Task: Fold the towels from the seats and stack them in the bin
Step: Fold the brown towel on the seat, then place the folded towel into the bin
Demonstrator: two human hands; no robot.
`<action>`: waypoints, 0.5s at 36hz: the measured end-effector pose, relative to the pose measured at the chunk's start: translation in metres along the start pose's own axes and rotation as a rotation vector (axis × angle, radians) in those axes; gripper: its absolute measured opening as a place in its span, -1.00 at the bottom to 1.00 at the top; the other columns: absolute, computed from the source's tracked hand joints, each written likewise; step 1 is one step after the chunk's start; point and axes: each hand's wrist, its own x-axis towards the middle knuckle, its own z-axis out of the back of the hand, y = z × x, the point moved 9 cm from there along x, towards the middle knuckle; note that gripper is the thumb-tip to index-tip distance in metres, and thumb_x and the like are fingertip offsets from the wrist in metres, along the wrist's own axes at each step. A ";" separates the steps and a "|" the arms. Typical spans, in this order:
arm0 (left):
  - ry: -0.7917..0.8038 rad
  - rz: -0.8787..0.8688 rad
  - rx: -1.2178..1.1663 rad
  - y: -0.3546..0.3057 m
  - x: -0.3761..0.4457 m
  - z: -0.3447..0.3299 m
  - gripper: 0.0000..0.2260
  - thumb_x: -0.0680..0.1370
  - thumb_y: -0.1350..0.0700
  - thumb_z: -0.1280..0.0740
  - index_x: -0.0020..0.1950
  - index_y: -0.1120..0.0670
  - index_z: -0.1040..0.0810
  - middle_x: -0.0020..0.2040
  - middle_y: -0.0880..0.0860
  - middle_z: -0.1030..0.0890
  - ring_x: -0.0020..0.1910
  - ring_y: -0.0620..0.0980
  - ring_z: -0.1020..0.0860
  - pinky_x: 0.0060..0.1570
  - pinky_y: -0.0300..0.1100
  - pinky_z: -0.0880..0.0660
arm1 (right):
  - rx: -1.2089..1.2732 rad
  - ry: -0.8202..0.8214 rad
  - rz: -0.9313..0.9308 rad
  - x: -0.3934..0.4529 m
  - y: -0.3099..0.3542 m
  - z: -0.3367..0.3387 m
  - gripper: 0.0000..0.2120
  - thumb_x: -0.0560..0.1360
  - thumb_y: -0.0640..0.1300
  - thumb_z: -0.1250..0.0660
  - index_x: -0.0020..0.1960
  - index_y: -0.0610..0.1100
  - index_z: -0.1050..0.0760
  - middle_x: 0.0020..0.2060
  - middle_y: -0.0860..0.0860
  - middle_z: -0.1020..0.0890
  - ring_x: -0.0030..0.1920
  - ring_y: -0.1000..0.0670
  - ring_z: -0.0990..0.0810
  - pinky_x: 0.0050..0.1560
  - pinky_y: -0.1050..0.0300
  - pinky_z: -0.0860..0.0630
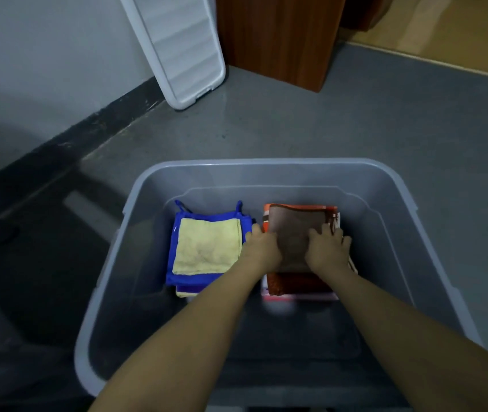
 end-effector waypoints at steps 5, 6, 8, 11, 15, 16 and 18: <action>-0.177 -0.055 -0.118 0.001 -0.013 0.044 -0.75 0.57 0.22 -0.13 0.13 0.23 -0.54 0.14 0.21 -0.54 0.22 0.24 -0.38 0.16 -0.04 -0.35 | 0.121 -0.053 -0.022 -0.004 0.011 0.030 -0.65 0.55 -0.16 -0.15 0.32 -0.08 -0.39 0.36 -0.19 -0.28 0.37 -0.26 -0.21 0.40 -0.10 -0.09; -0.196 -0.049 -0.137 0.003 -0.017 0.055 -0.75 0.55 0.22 -0.14 0.10 0.24 -0.55 0.11 0.25 -0.53 0.20 0.25 -0.39 0.18 -0.02 -0.37 | 0.154 -0.090 -0.008 -0.005 0.018 0.042 -0.67 0.56 -0.16 -0.15 0.31 -0.09 -0.40 0.33 -0.19 -0.30 0.34 -0.26 -0.23 0.38 -0.09 -0.11; -0.248 -0.035 -0.155 0.008 -0.026 0.083 -0.76 0.55 0.21 -0.15 0.10 0.25 -0.55 0.12 0.28 -0.48 0.18 0.26 -0.41 0.23 0.02 -0.38 | 0.198 -0.148 0.030 -0.006 0.038 0.066 -0.71 0.56 -0.15 -0.15 0.27 -0.09 -0.42 0.27 -0.17 -0.35 0.27 -0.23 -0.30 0.31 -0.05 -0.19; -0.345 -0.045 -0.161 0.014 -0.039 0.131 -0.77 0.53 0.21 -0.19 0.11 0.24 -0.54 0.12 0.25 -0.49 0.20 0.24 -0.43 0.25 0.04 -0.38 | 0.302 -0.230 0.091 -0.010 0.072 0.107 -0.73 0.55 -0.14 -0.18 0.23 -0.09 -0.45 0.23 -0.16 -0.40 0.24 -0.21 -0.33 0.24 -0.02 -0.22; -0.511 -0.060 -0.157 0.025 -0.071 0.216 -0.78 0.54 0.23 -0.18 0.10 0.24 -0.54 0.12 0.25 -0.51 0.18 0.22 -0.45 0.21 0.01 -0.40 | 0.413 -0.345 0.233 -0.029 0.128 0.172 -0.75 0.55 -0.15 -0.19 0.19 -0.11 -0.50 0.17 -0.16 -0.48 0.23 -0.21 -0.40 0.19 -0.01 -0.30; -0.551 -0.064 -0.154 0.029 -0.083 0.239 -0.79 0.54 0.22 -0.17 0.08 0.24 -0.54 0.12 0.25 -0.51 0.17 0.22 -0.46 0.19 -0.01 -0.41 | 0.440 -0.367 0.277 -0.035 0.143 0.189 -0.77 0.55 -0.16 -0.18 0.16 -0.13 -0.51 0.14 -0.16 -0.50 0.20 -0.22 -0.43 0.15 0.00 -0.33; -0.643 -0.063 -0.144 0.041 -0.114 0.287 -0.80 0.56 0.19 -0.17 0.03 0.24 -0.54 0.10 0.24 -0.52 0.11 0.21 -0.48 0.10 -0.05 -0.43 | 0.508 -0.396 0.372 -0.051 0.176 0.222 -0.80 0.55 -0.17 -0.19 0.11 -0.17 -0.52 0.07 -0.17 -0.53 0.13 -0.22 -0.48 0.07 0.00 -0.37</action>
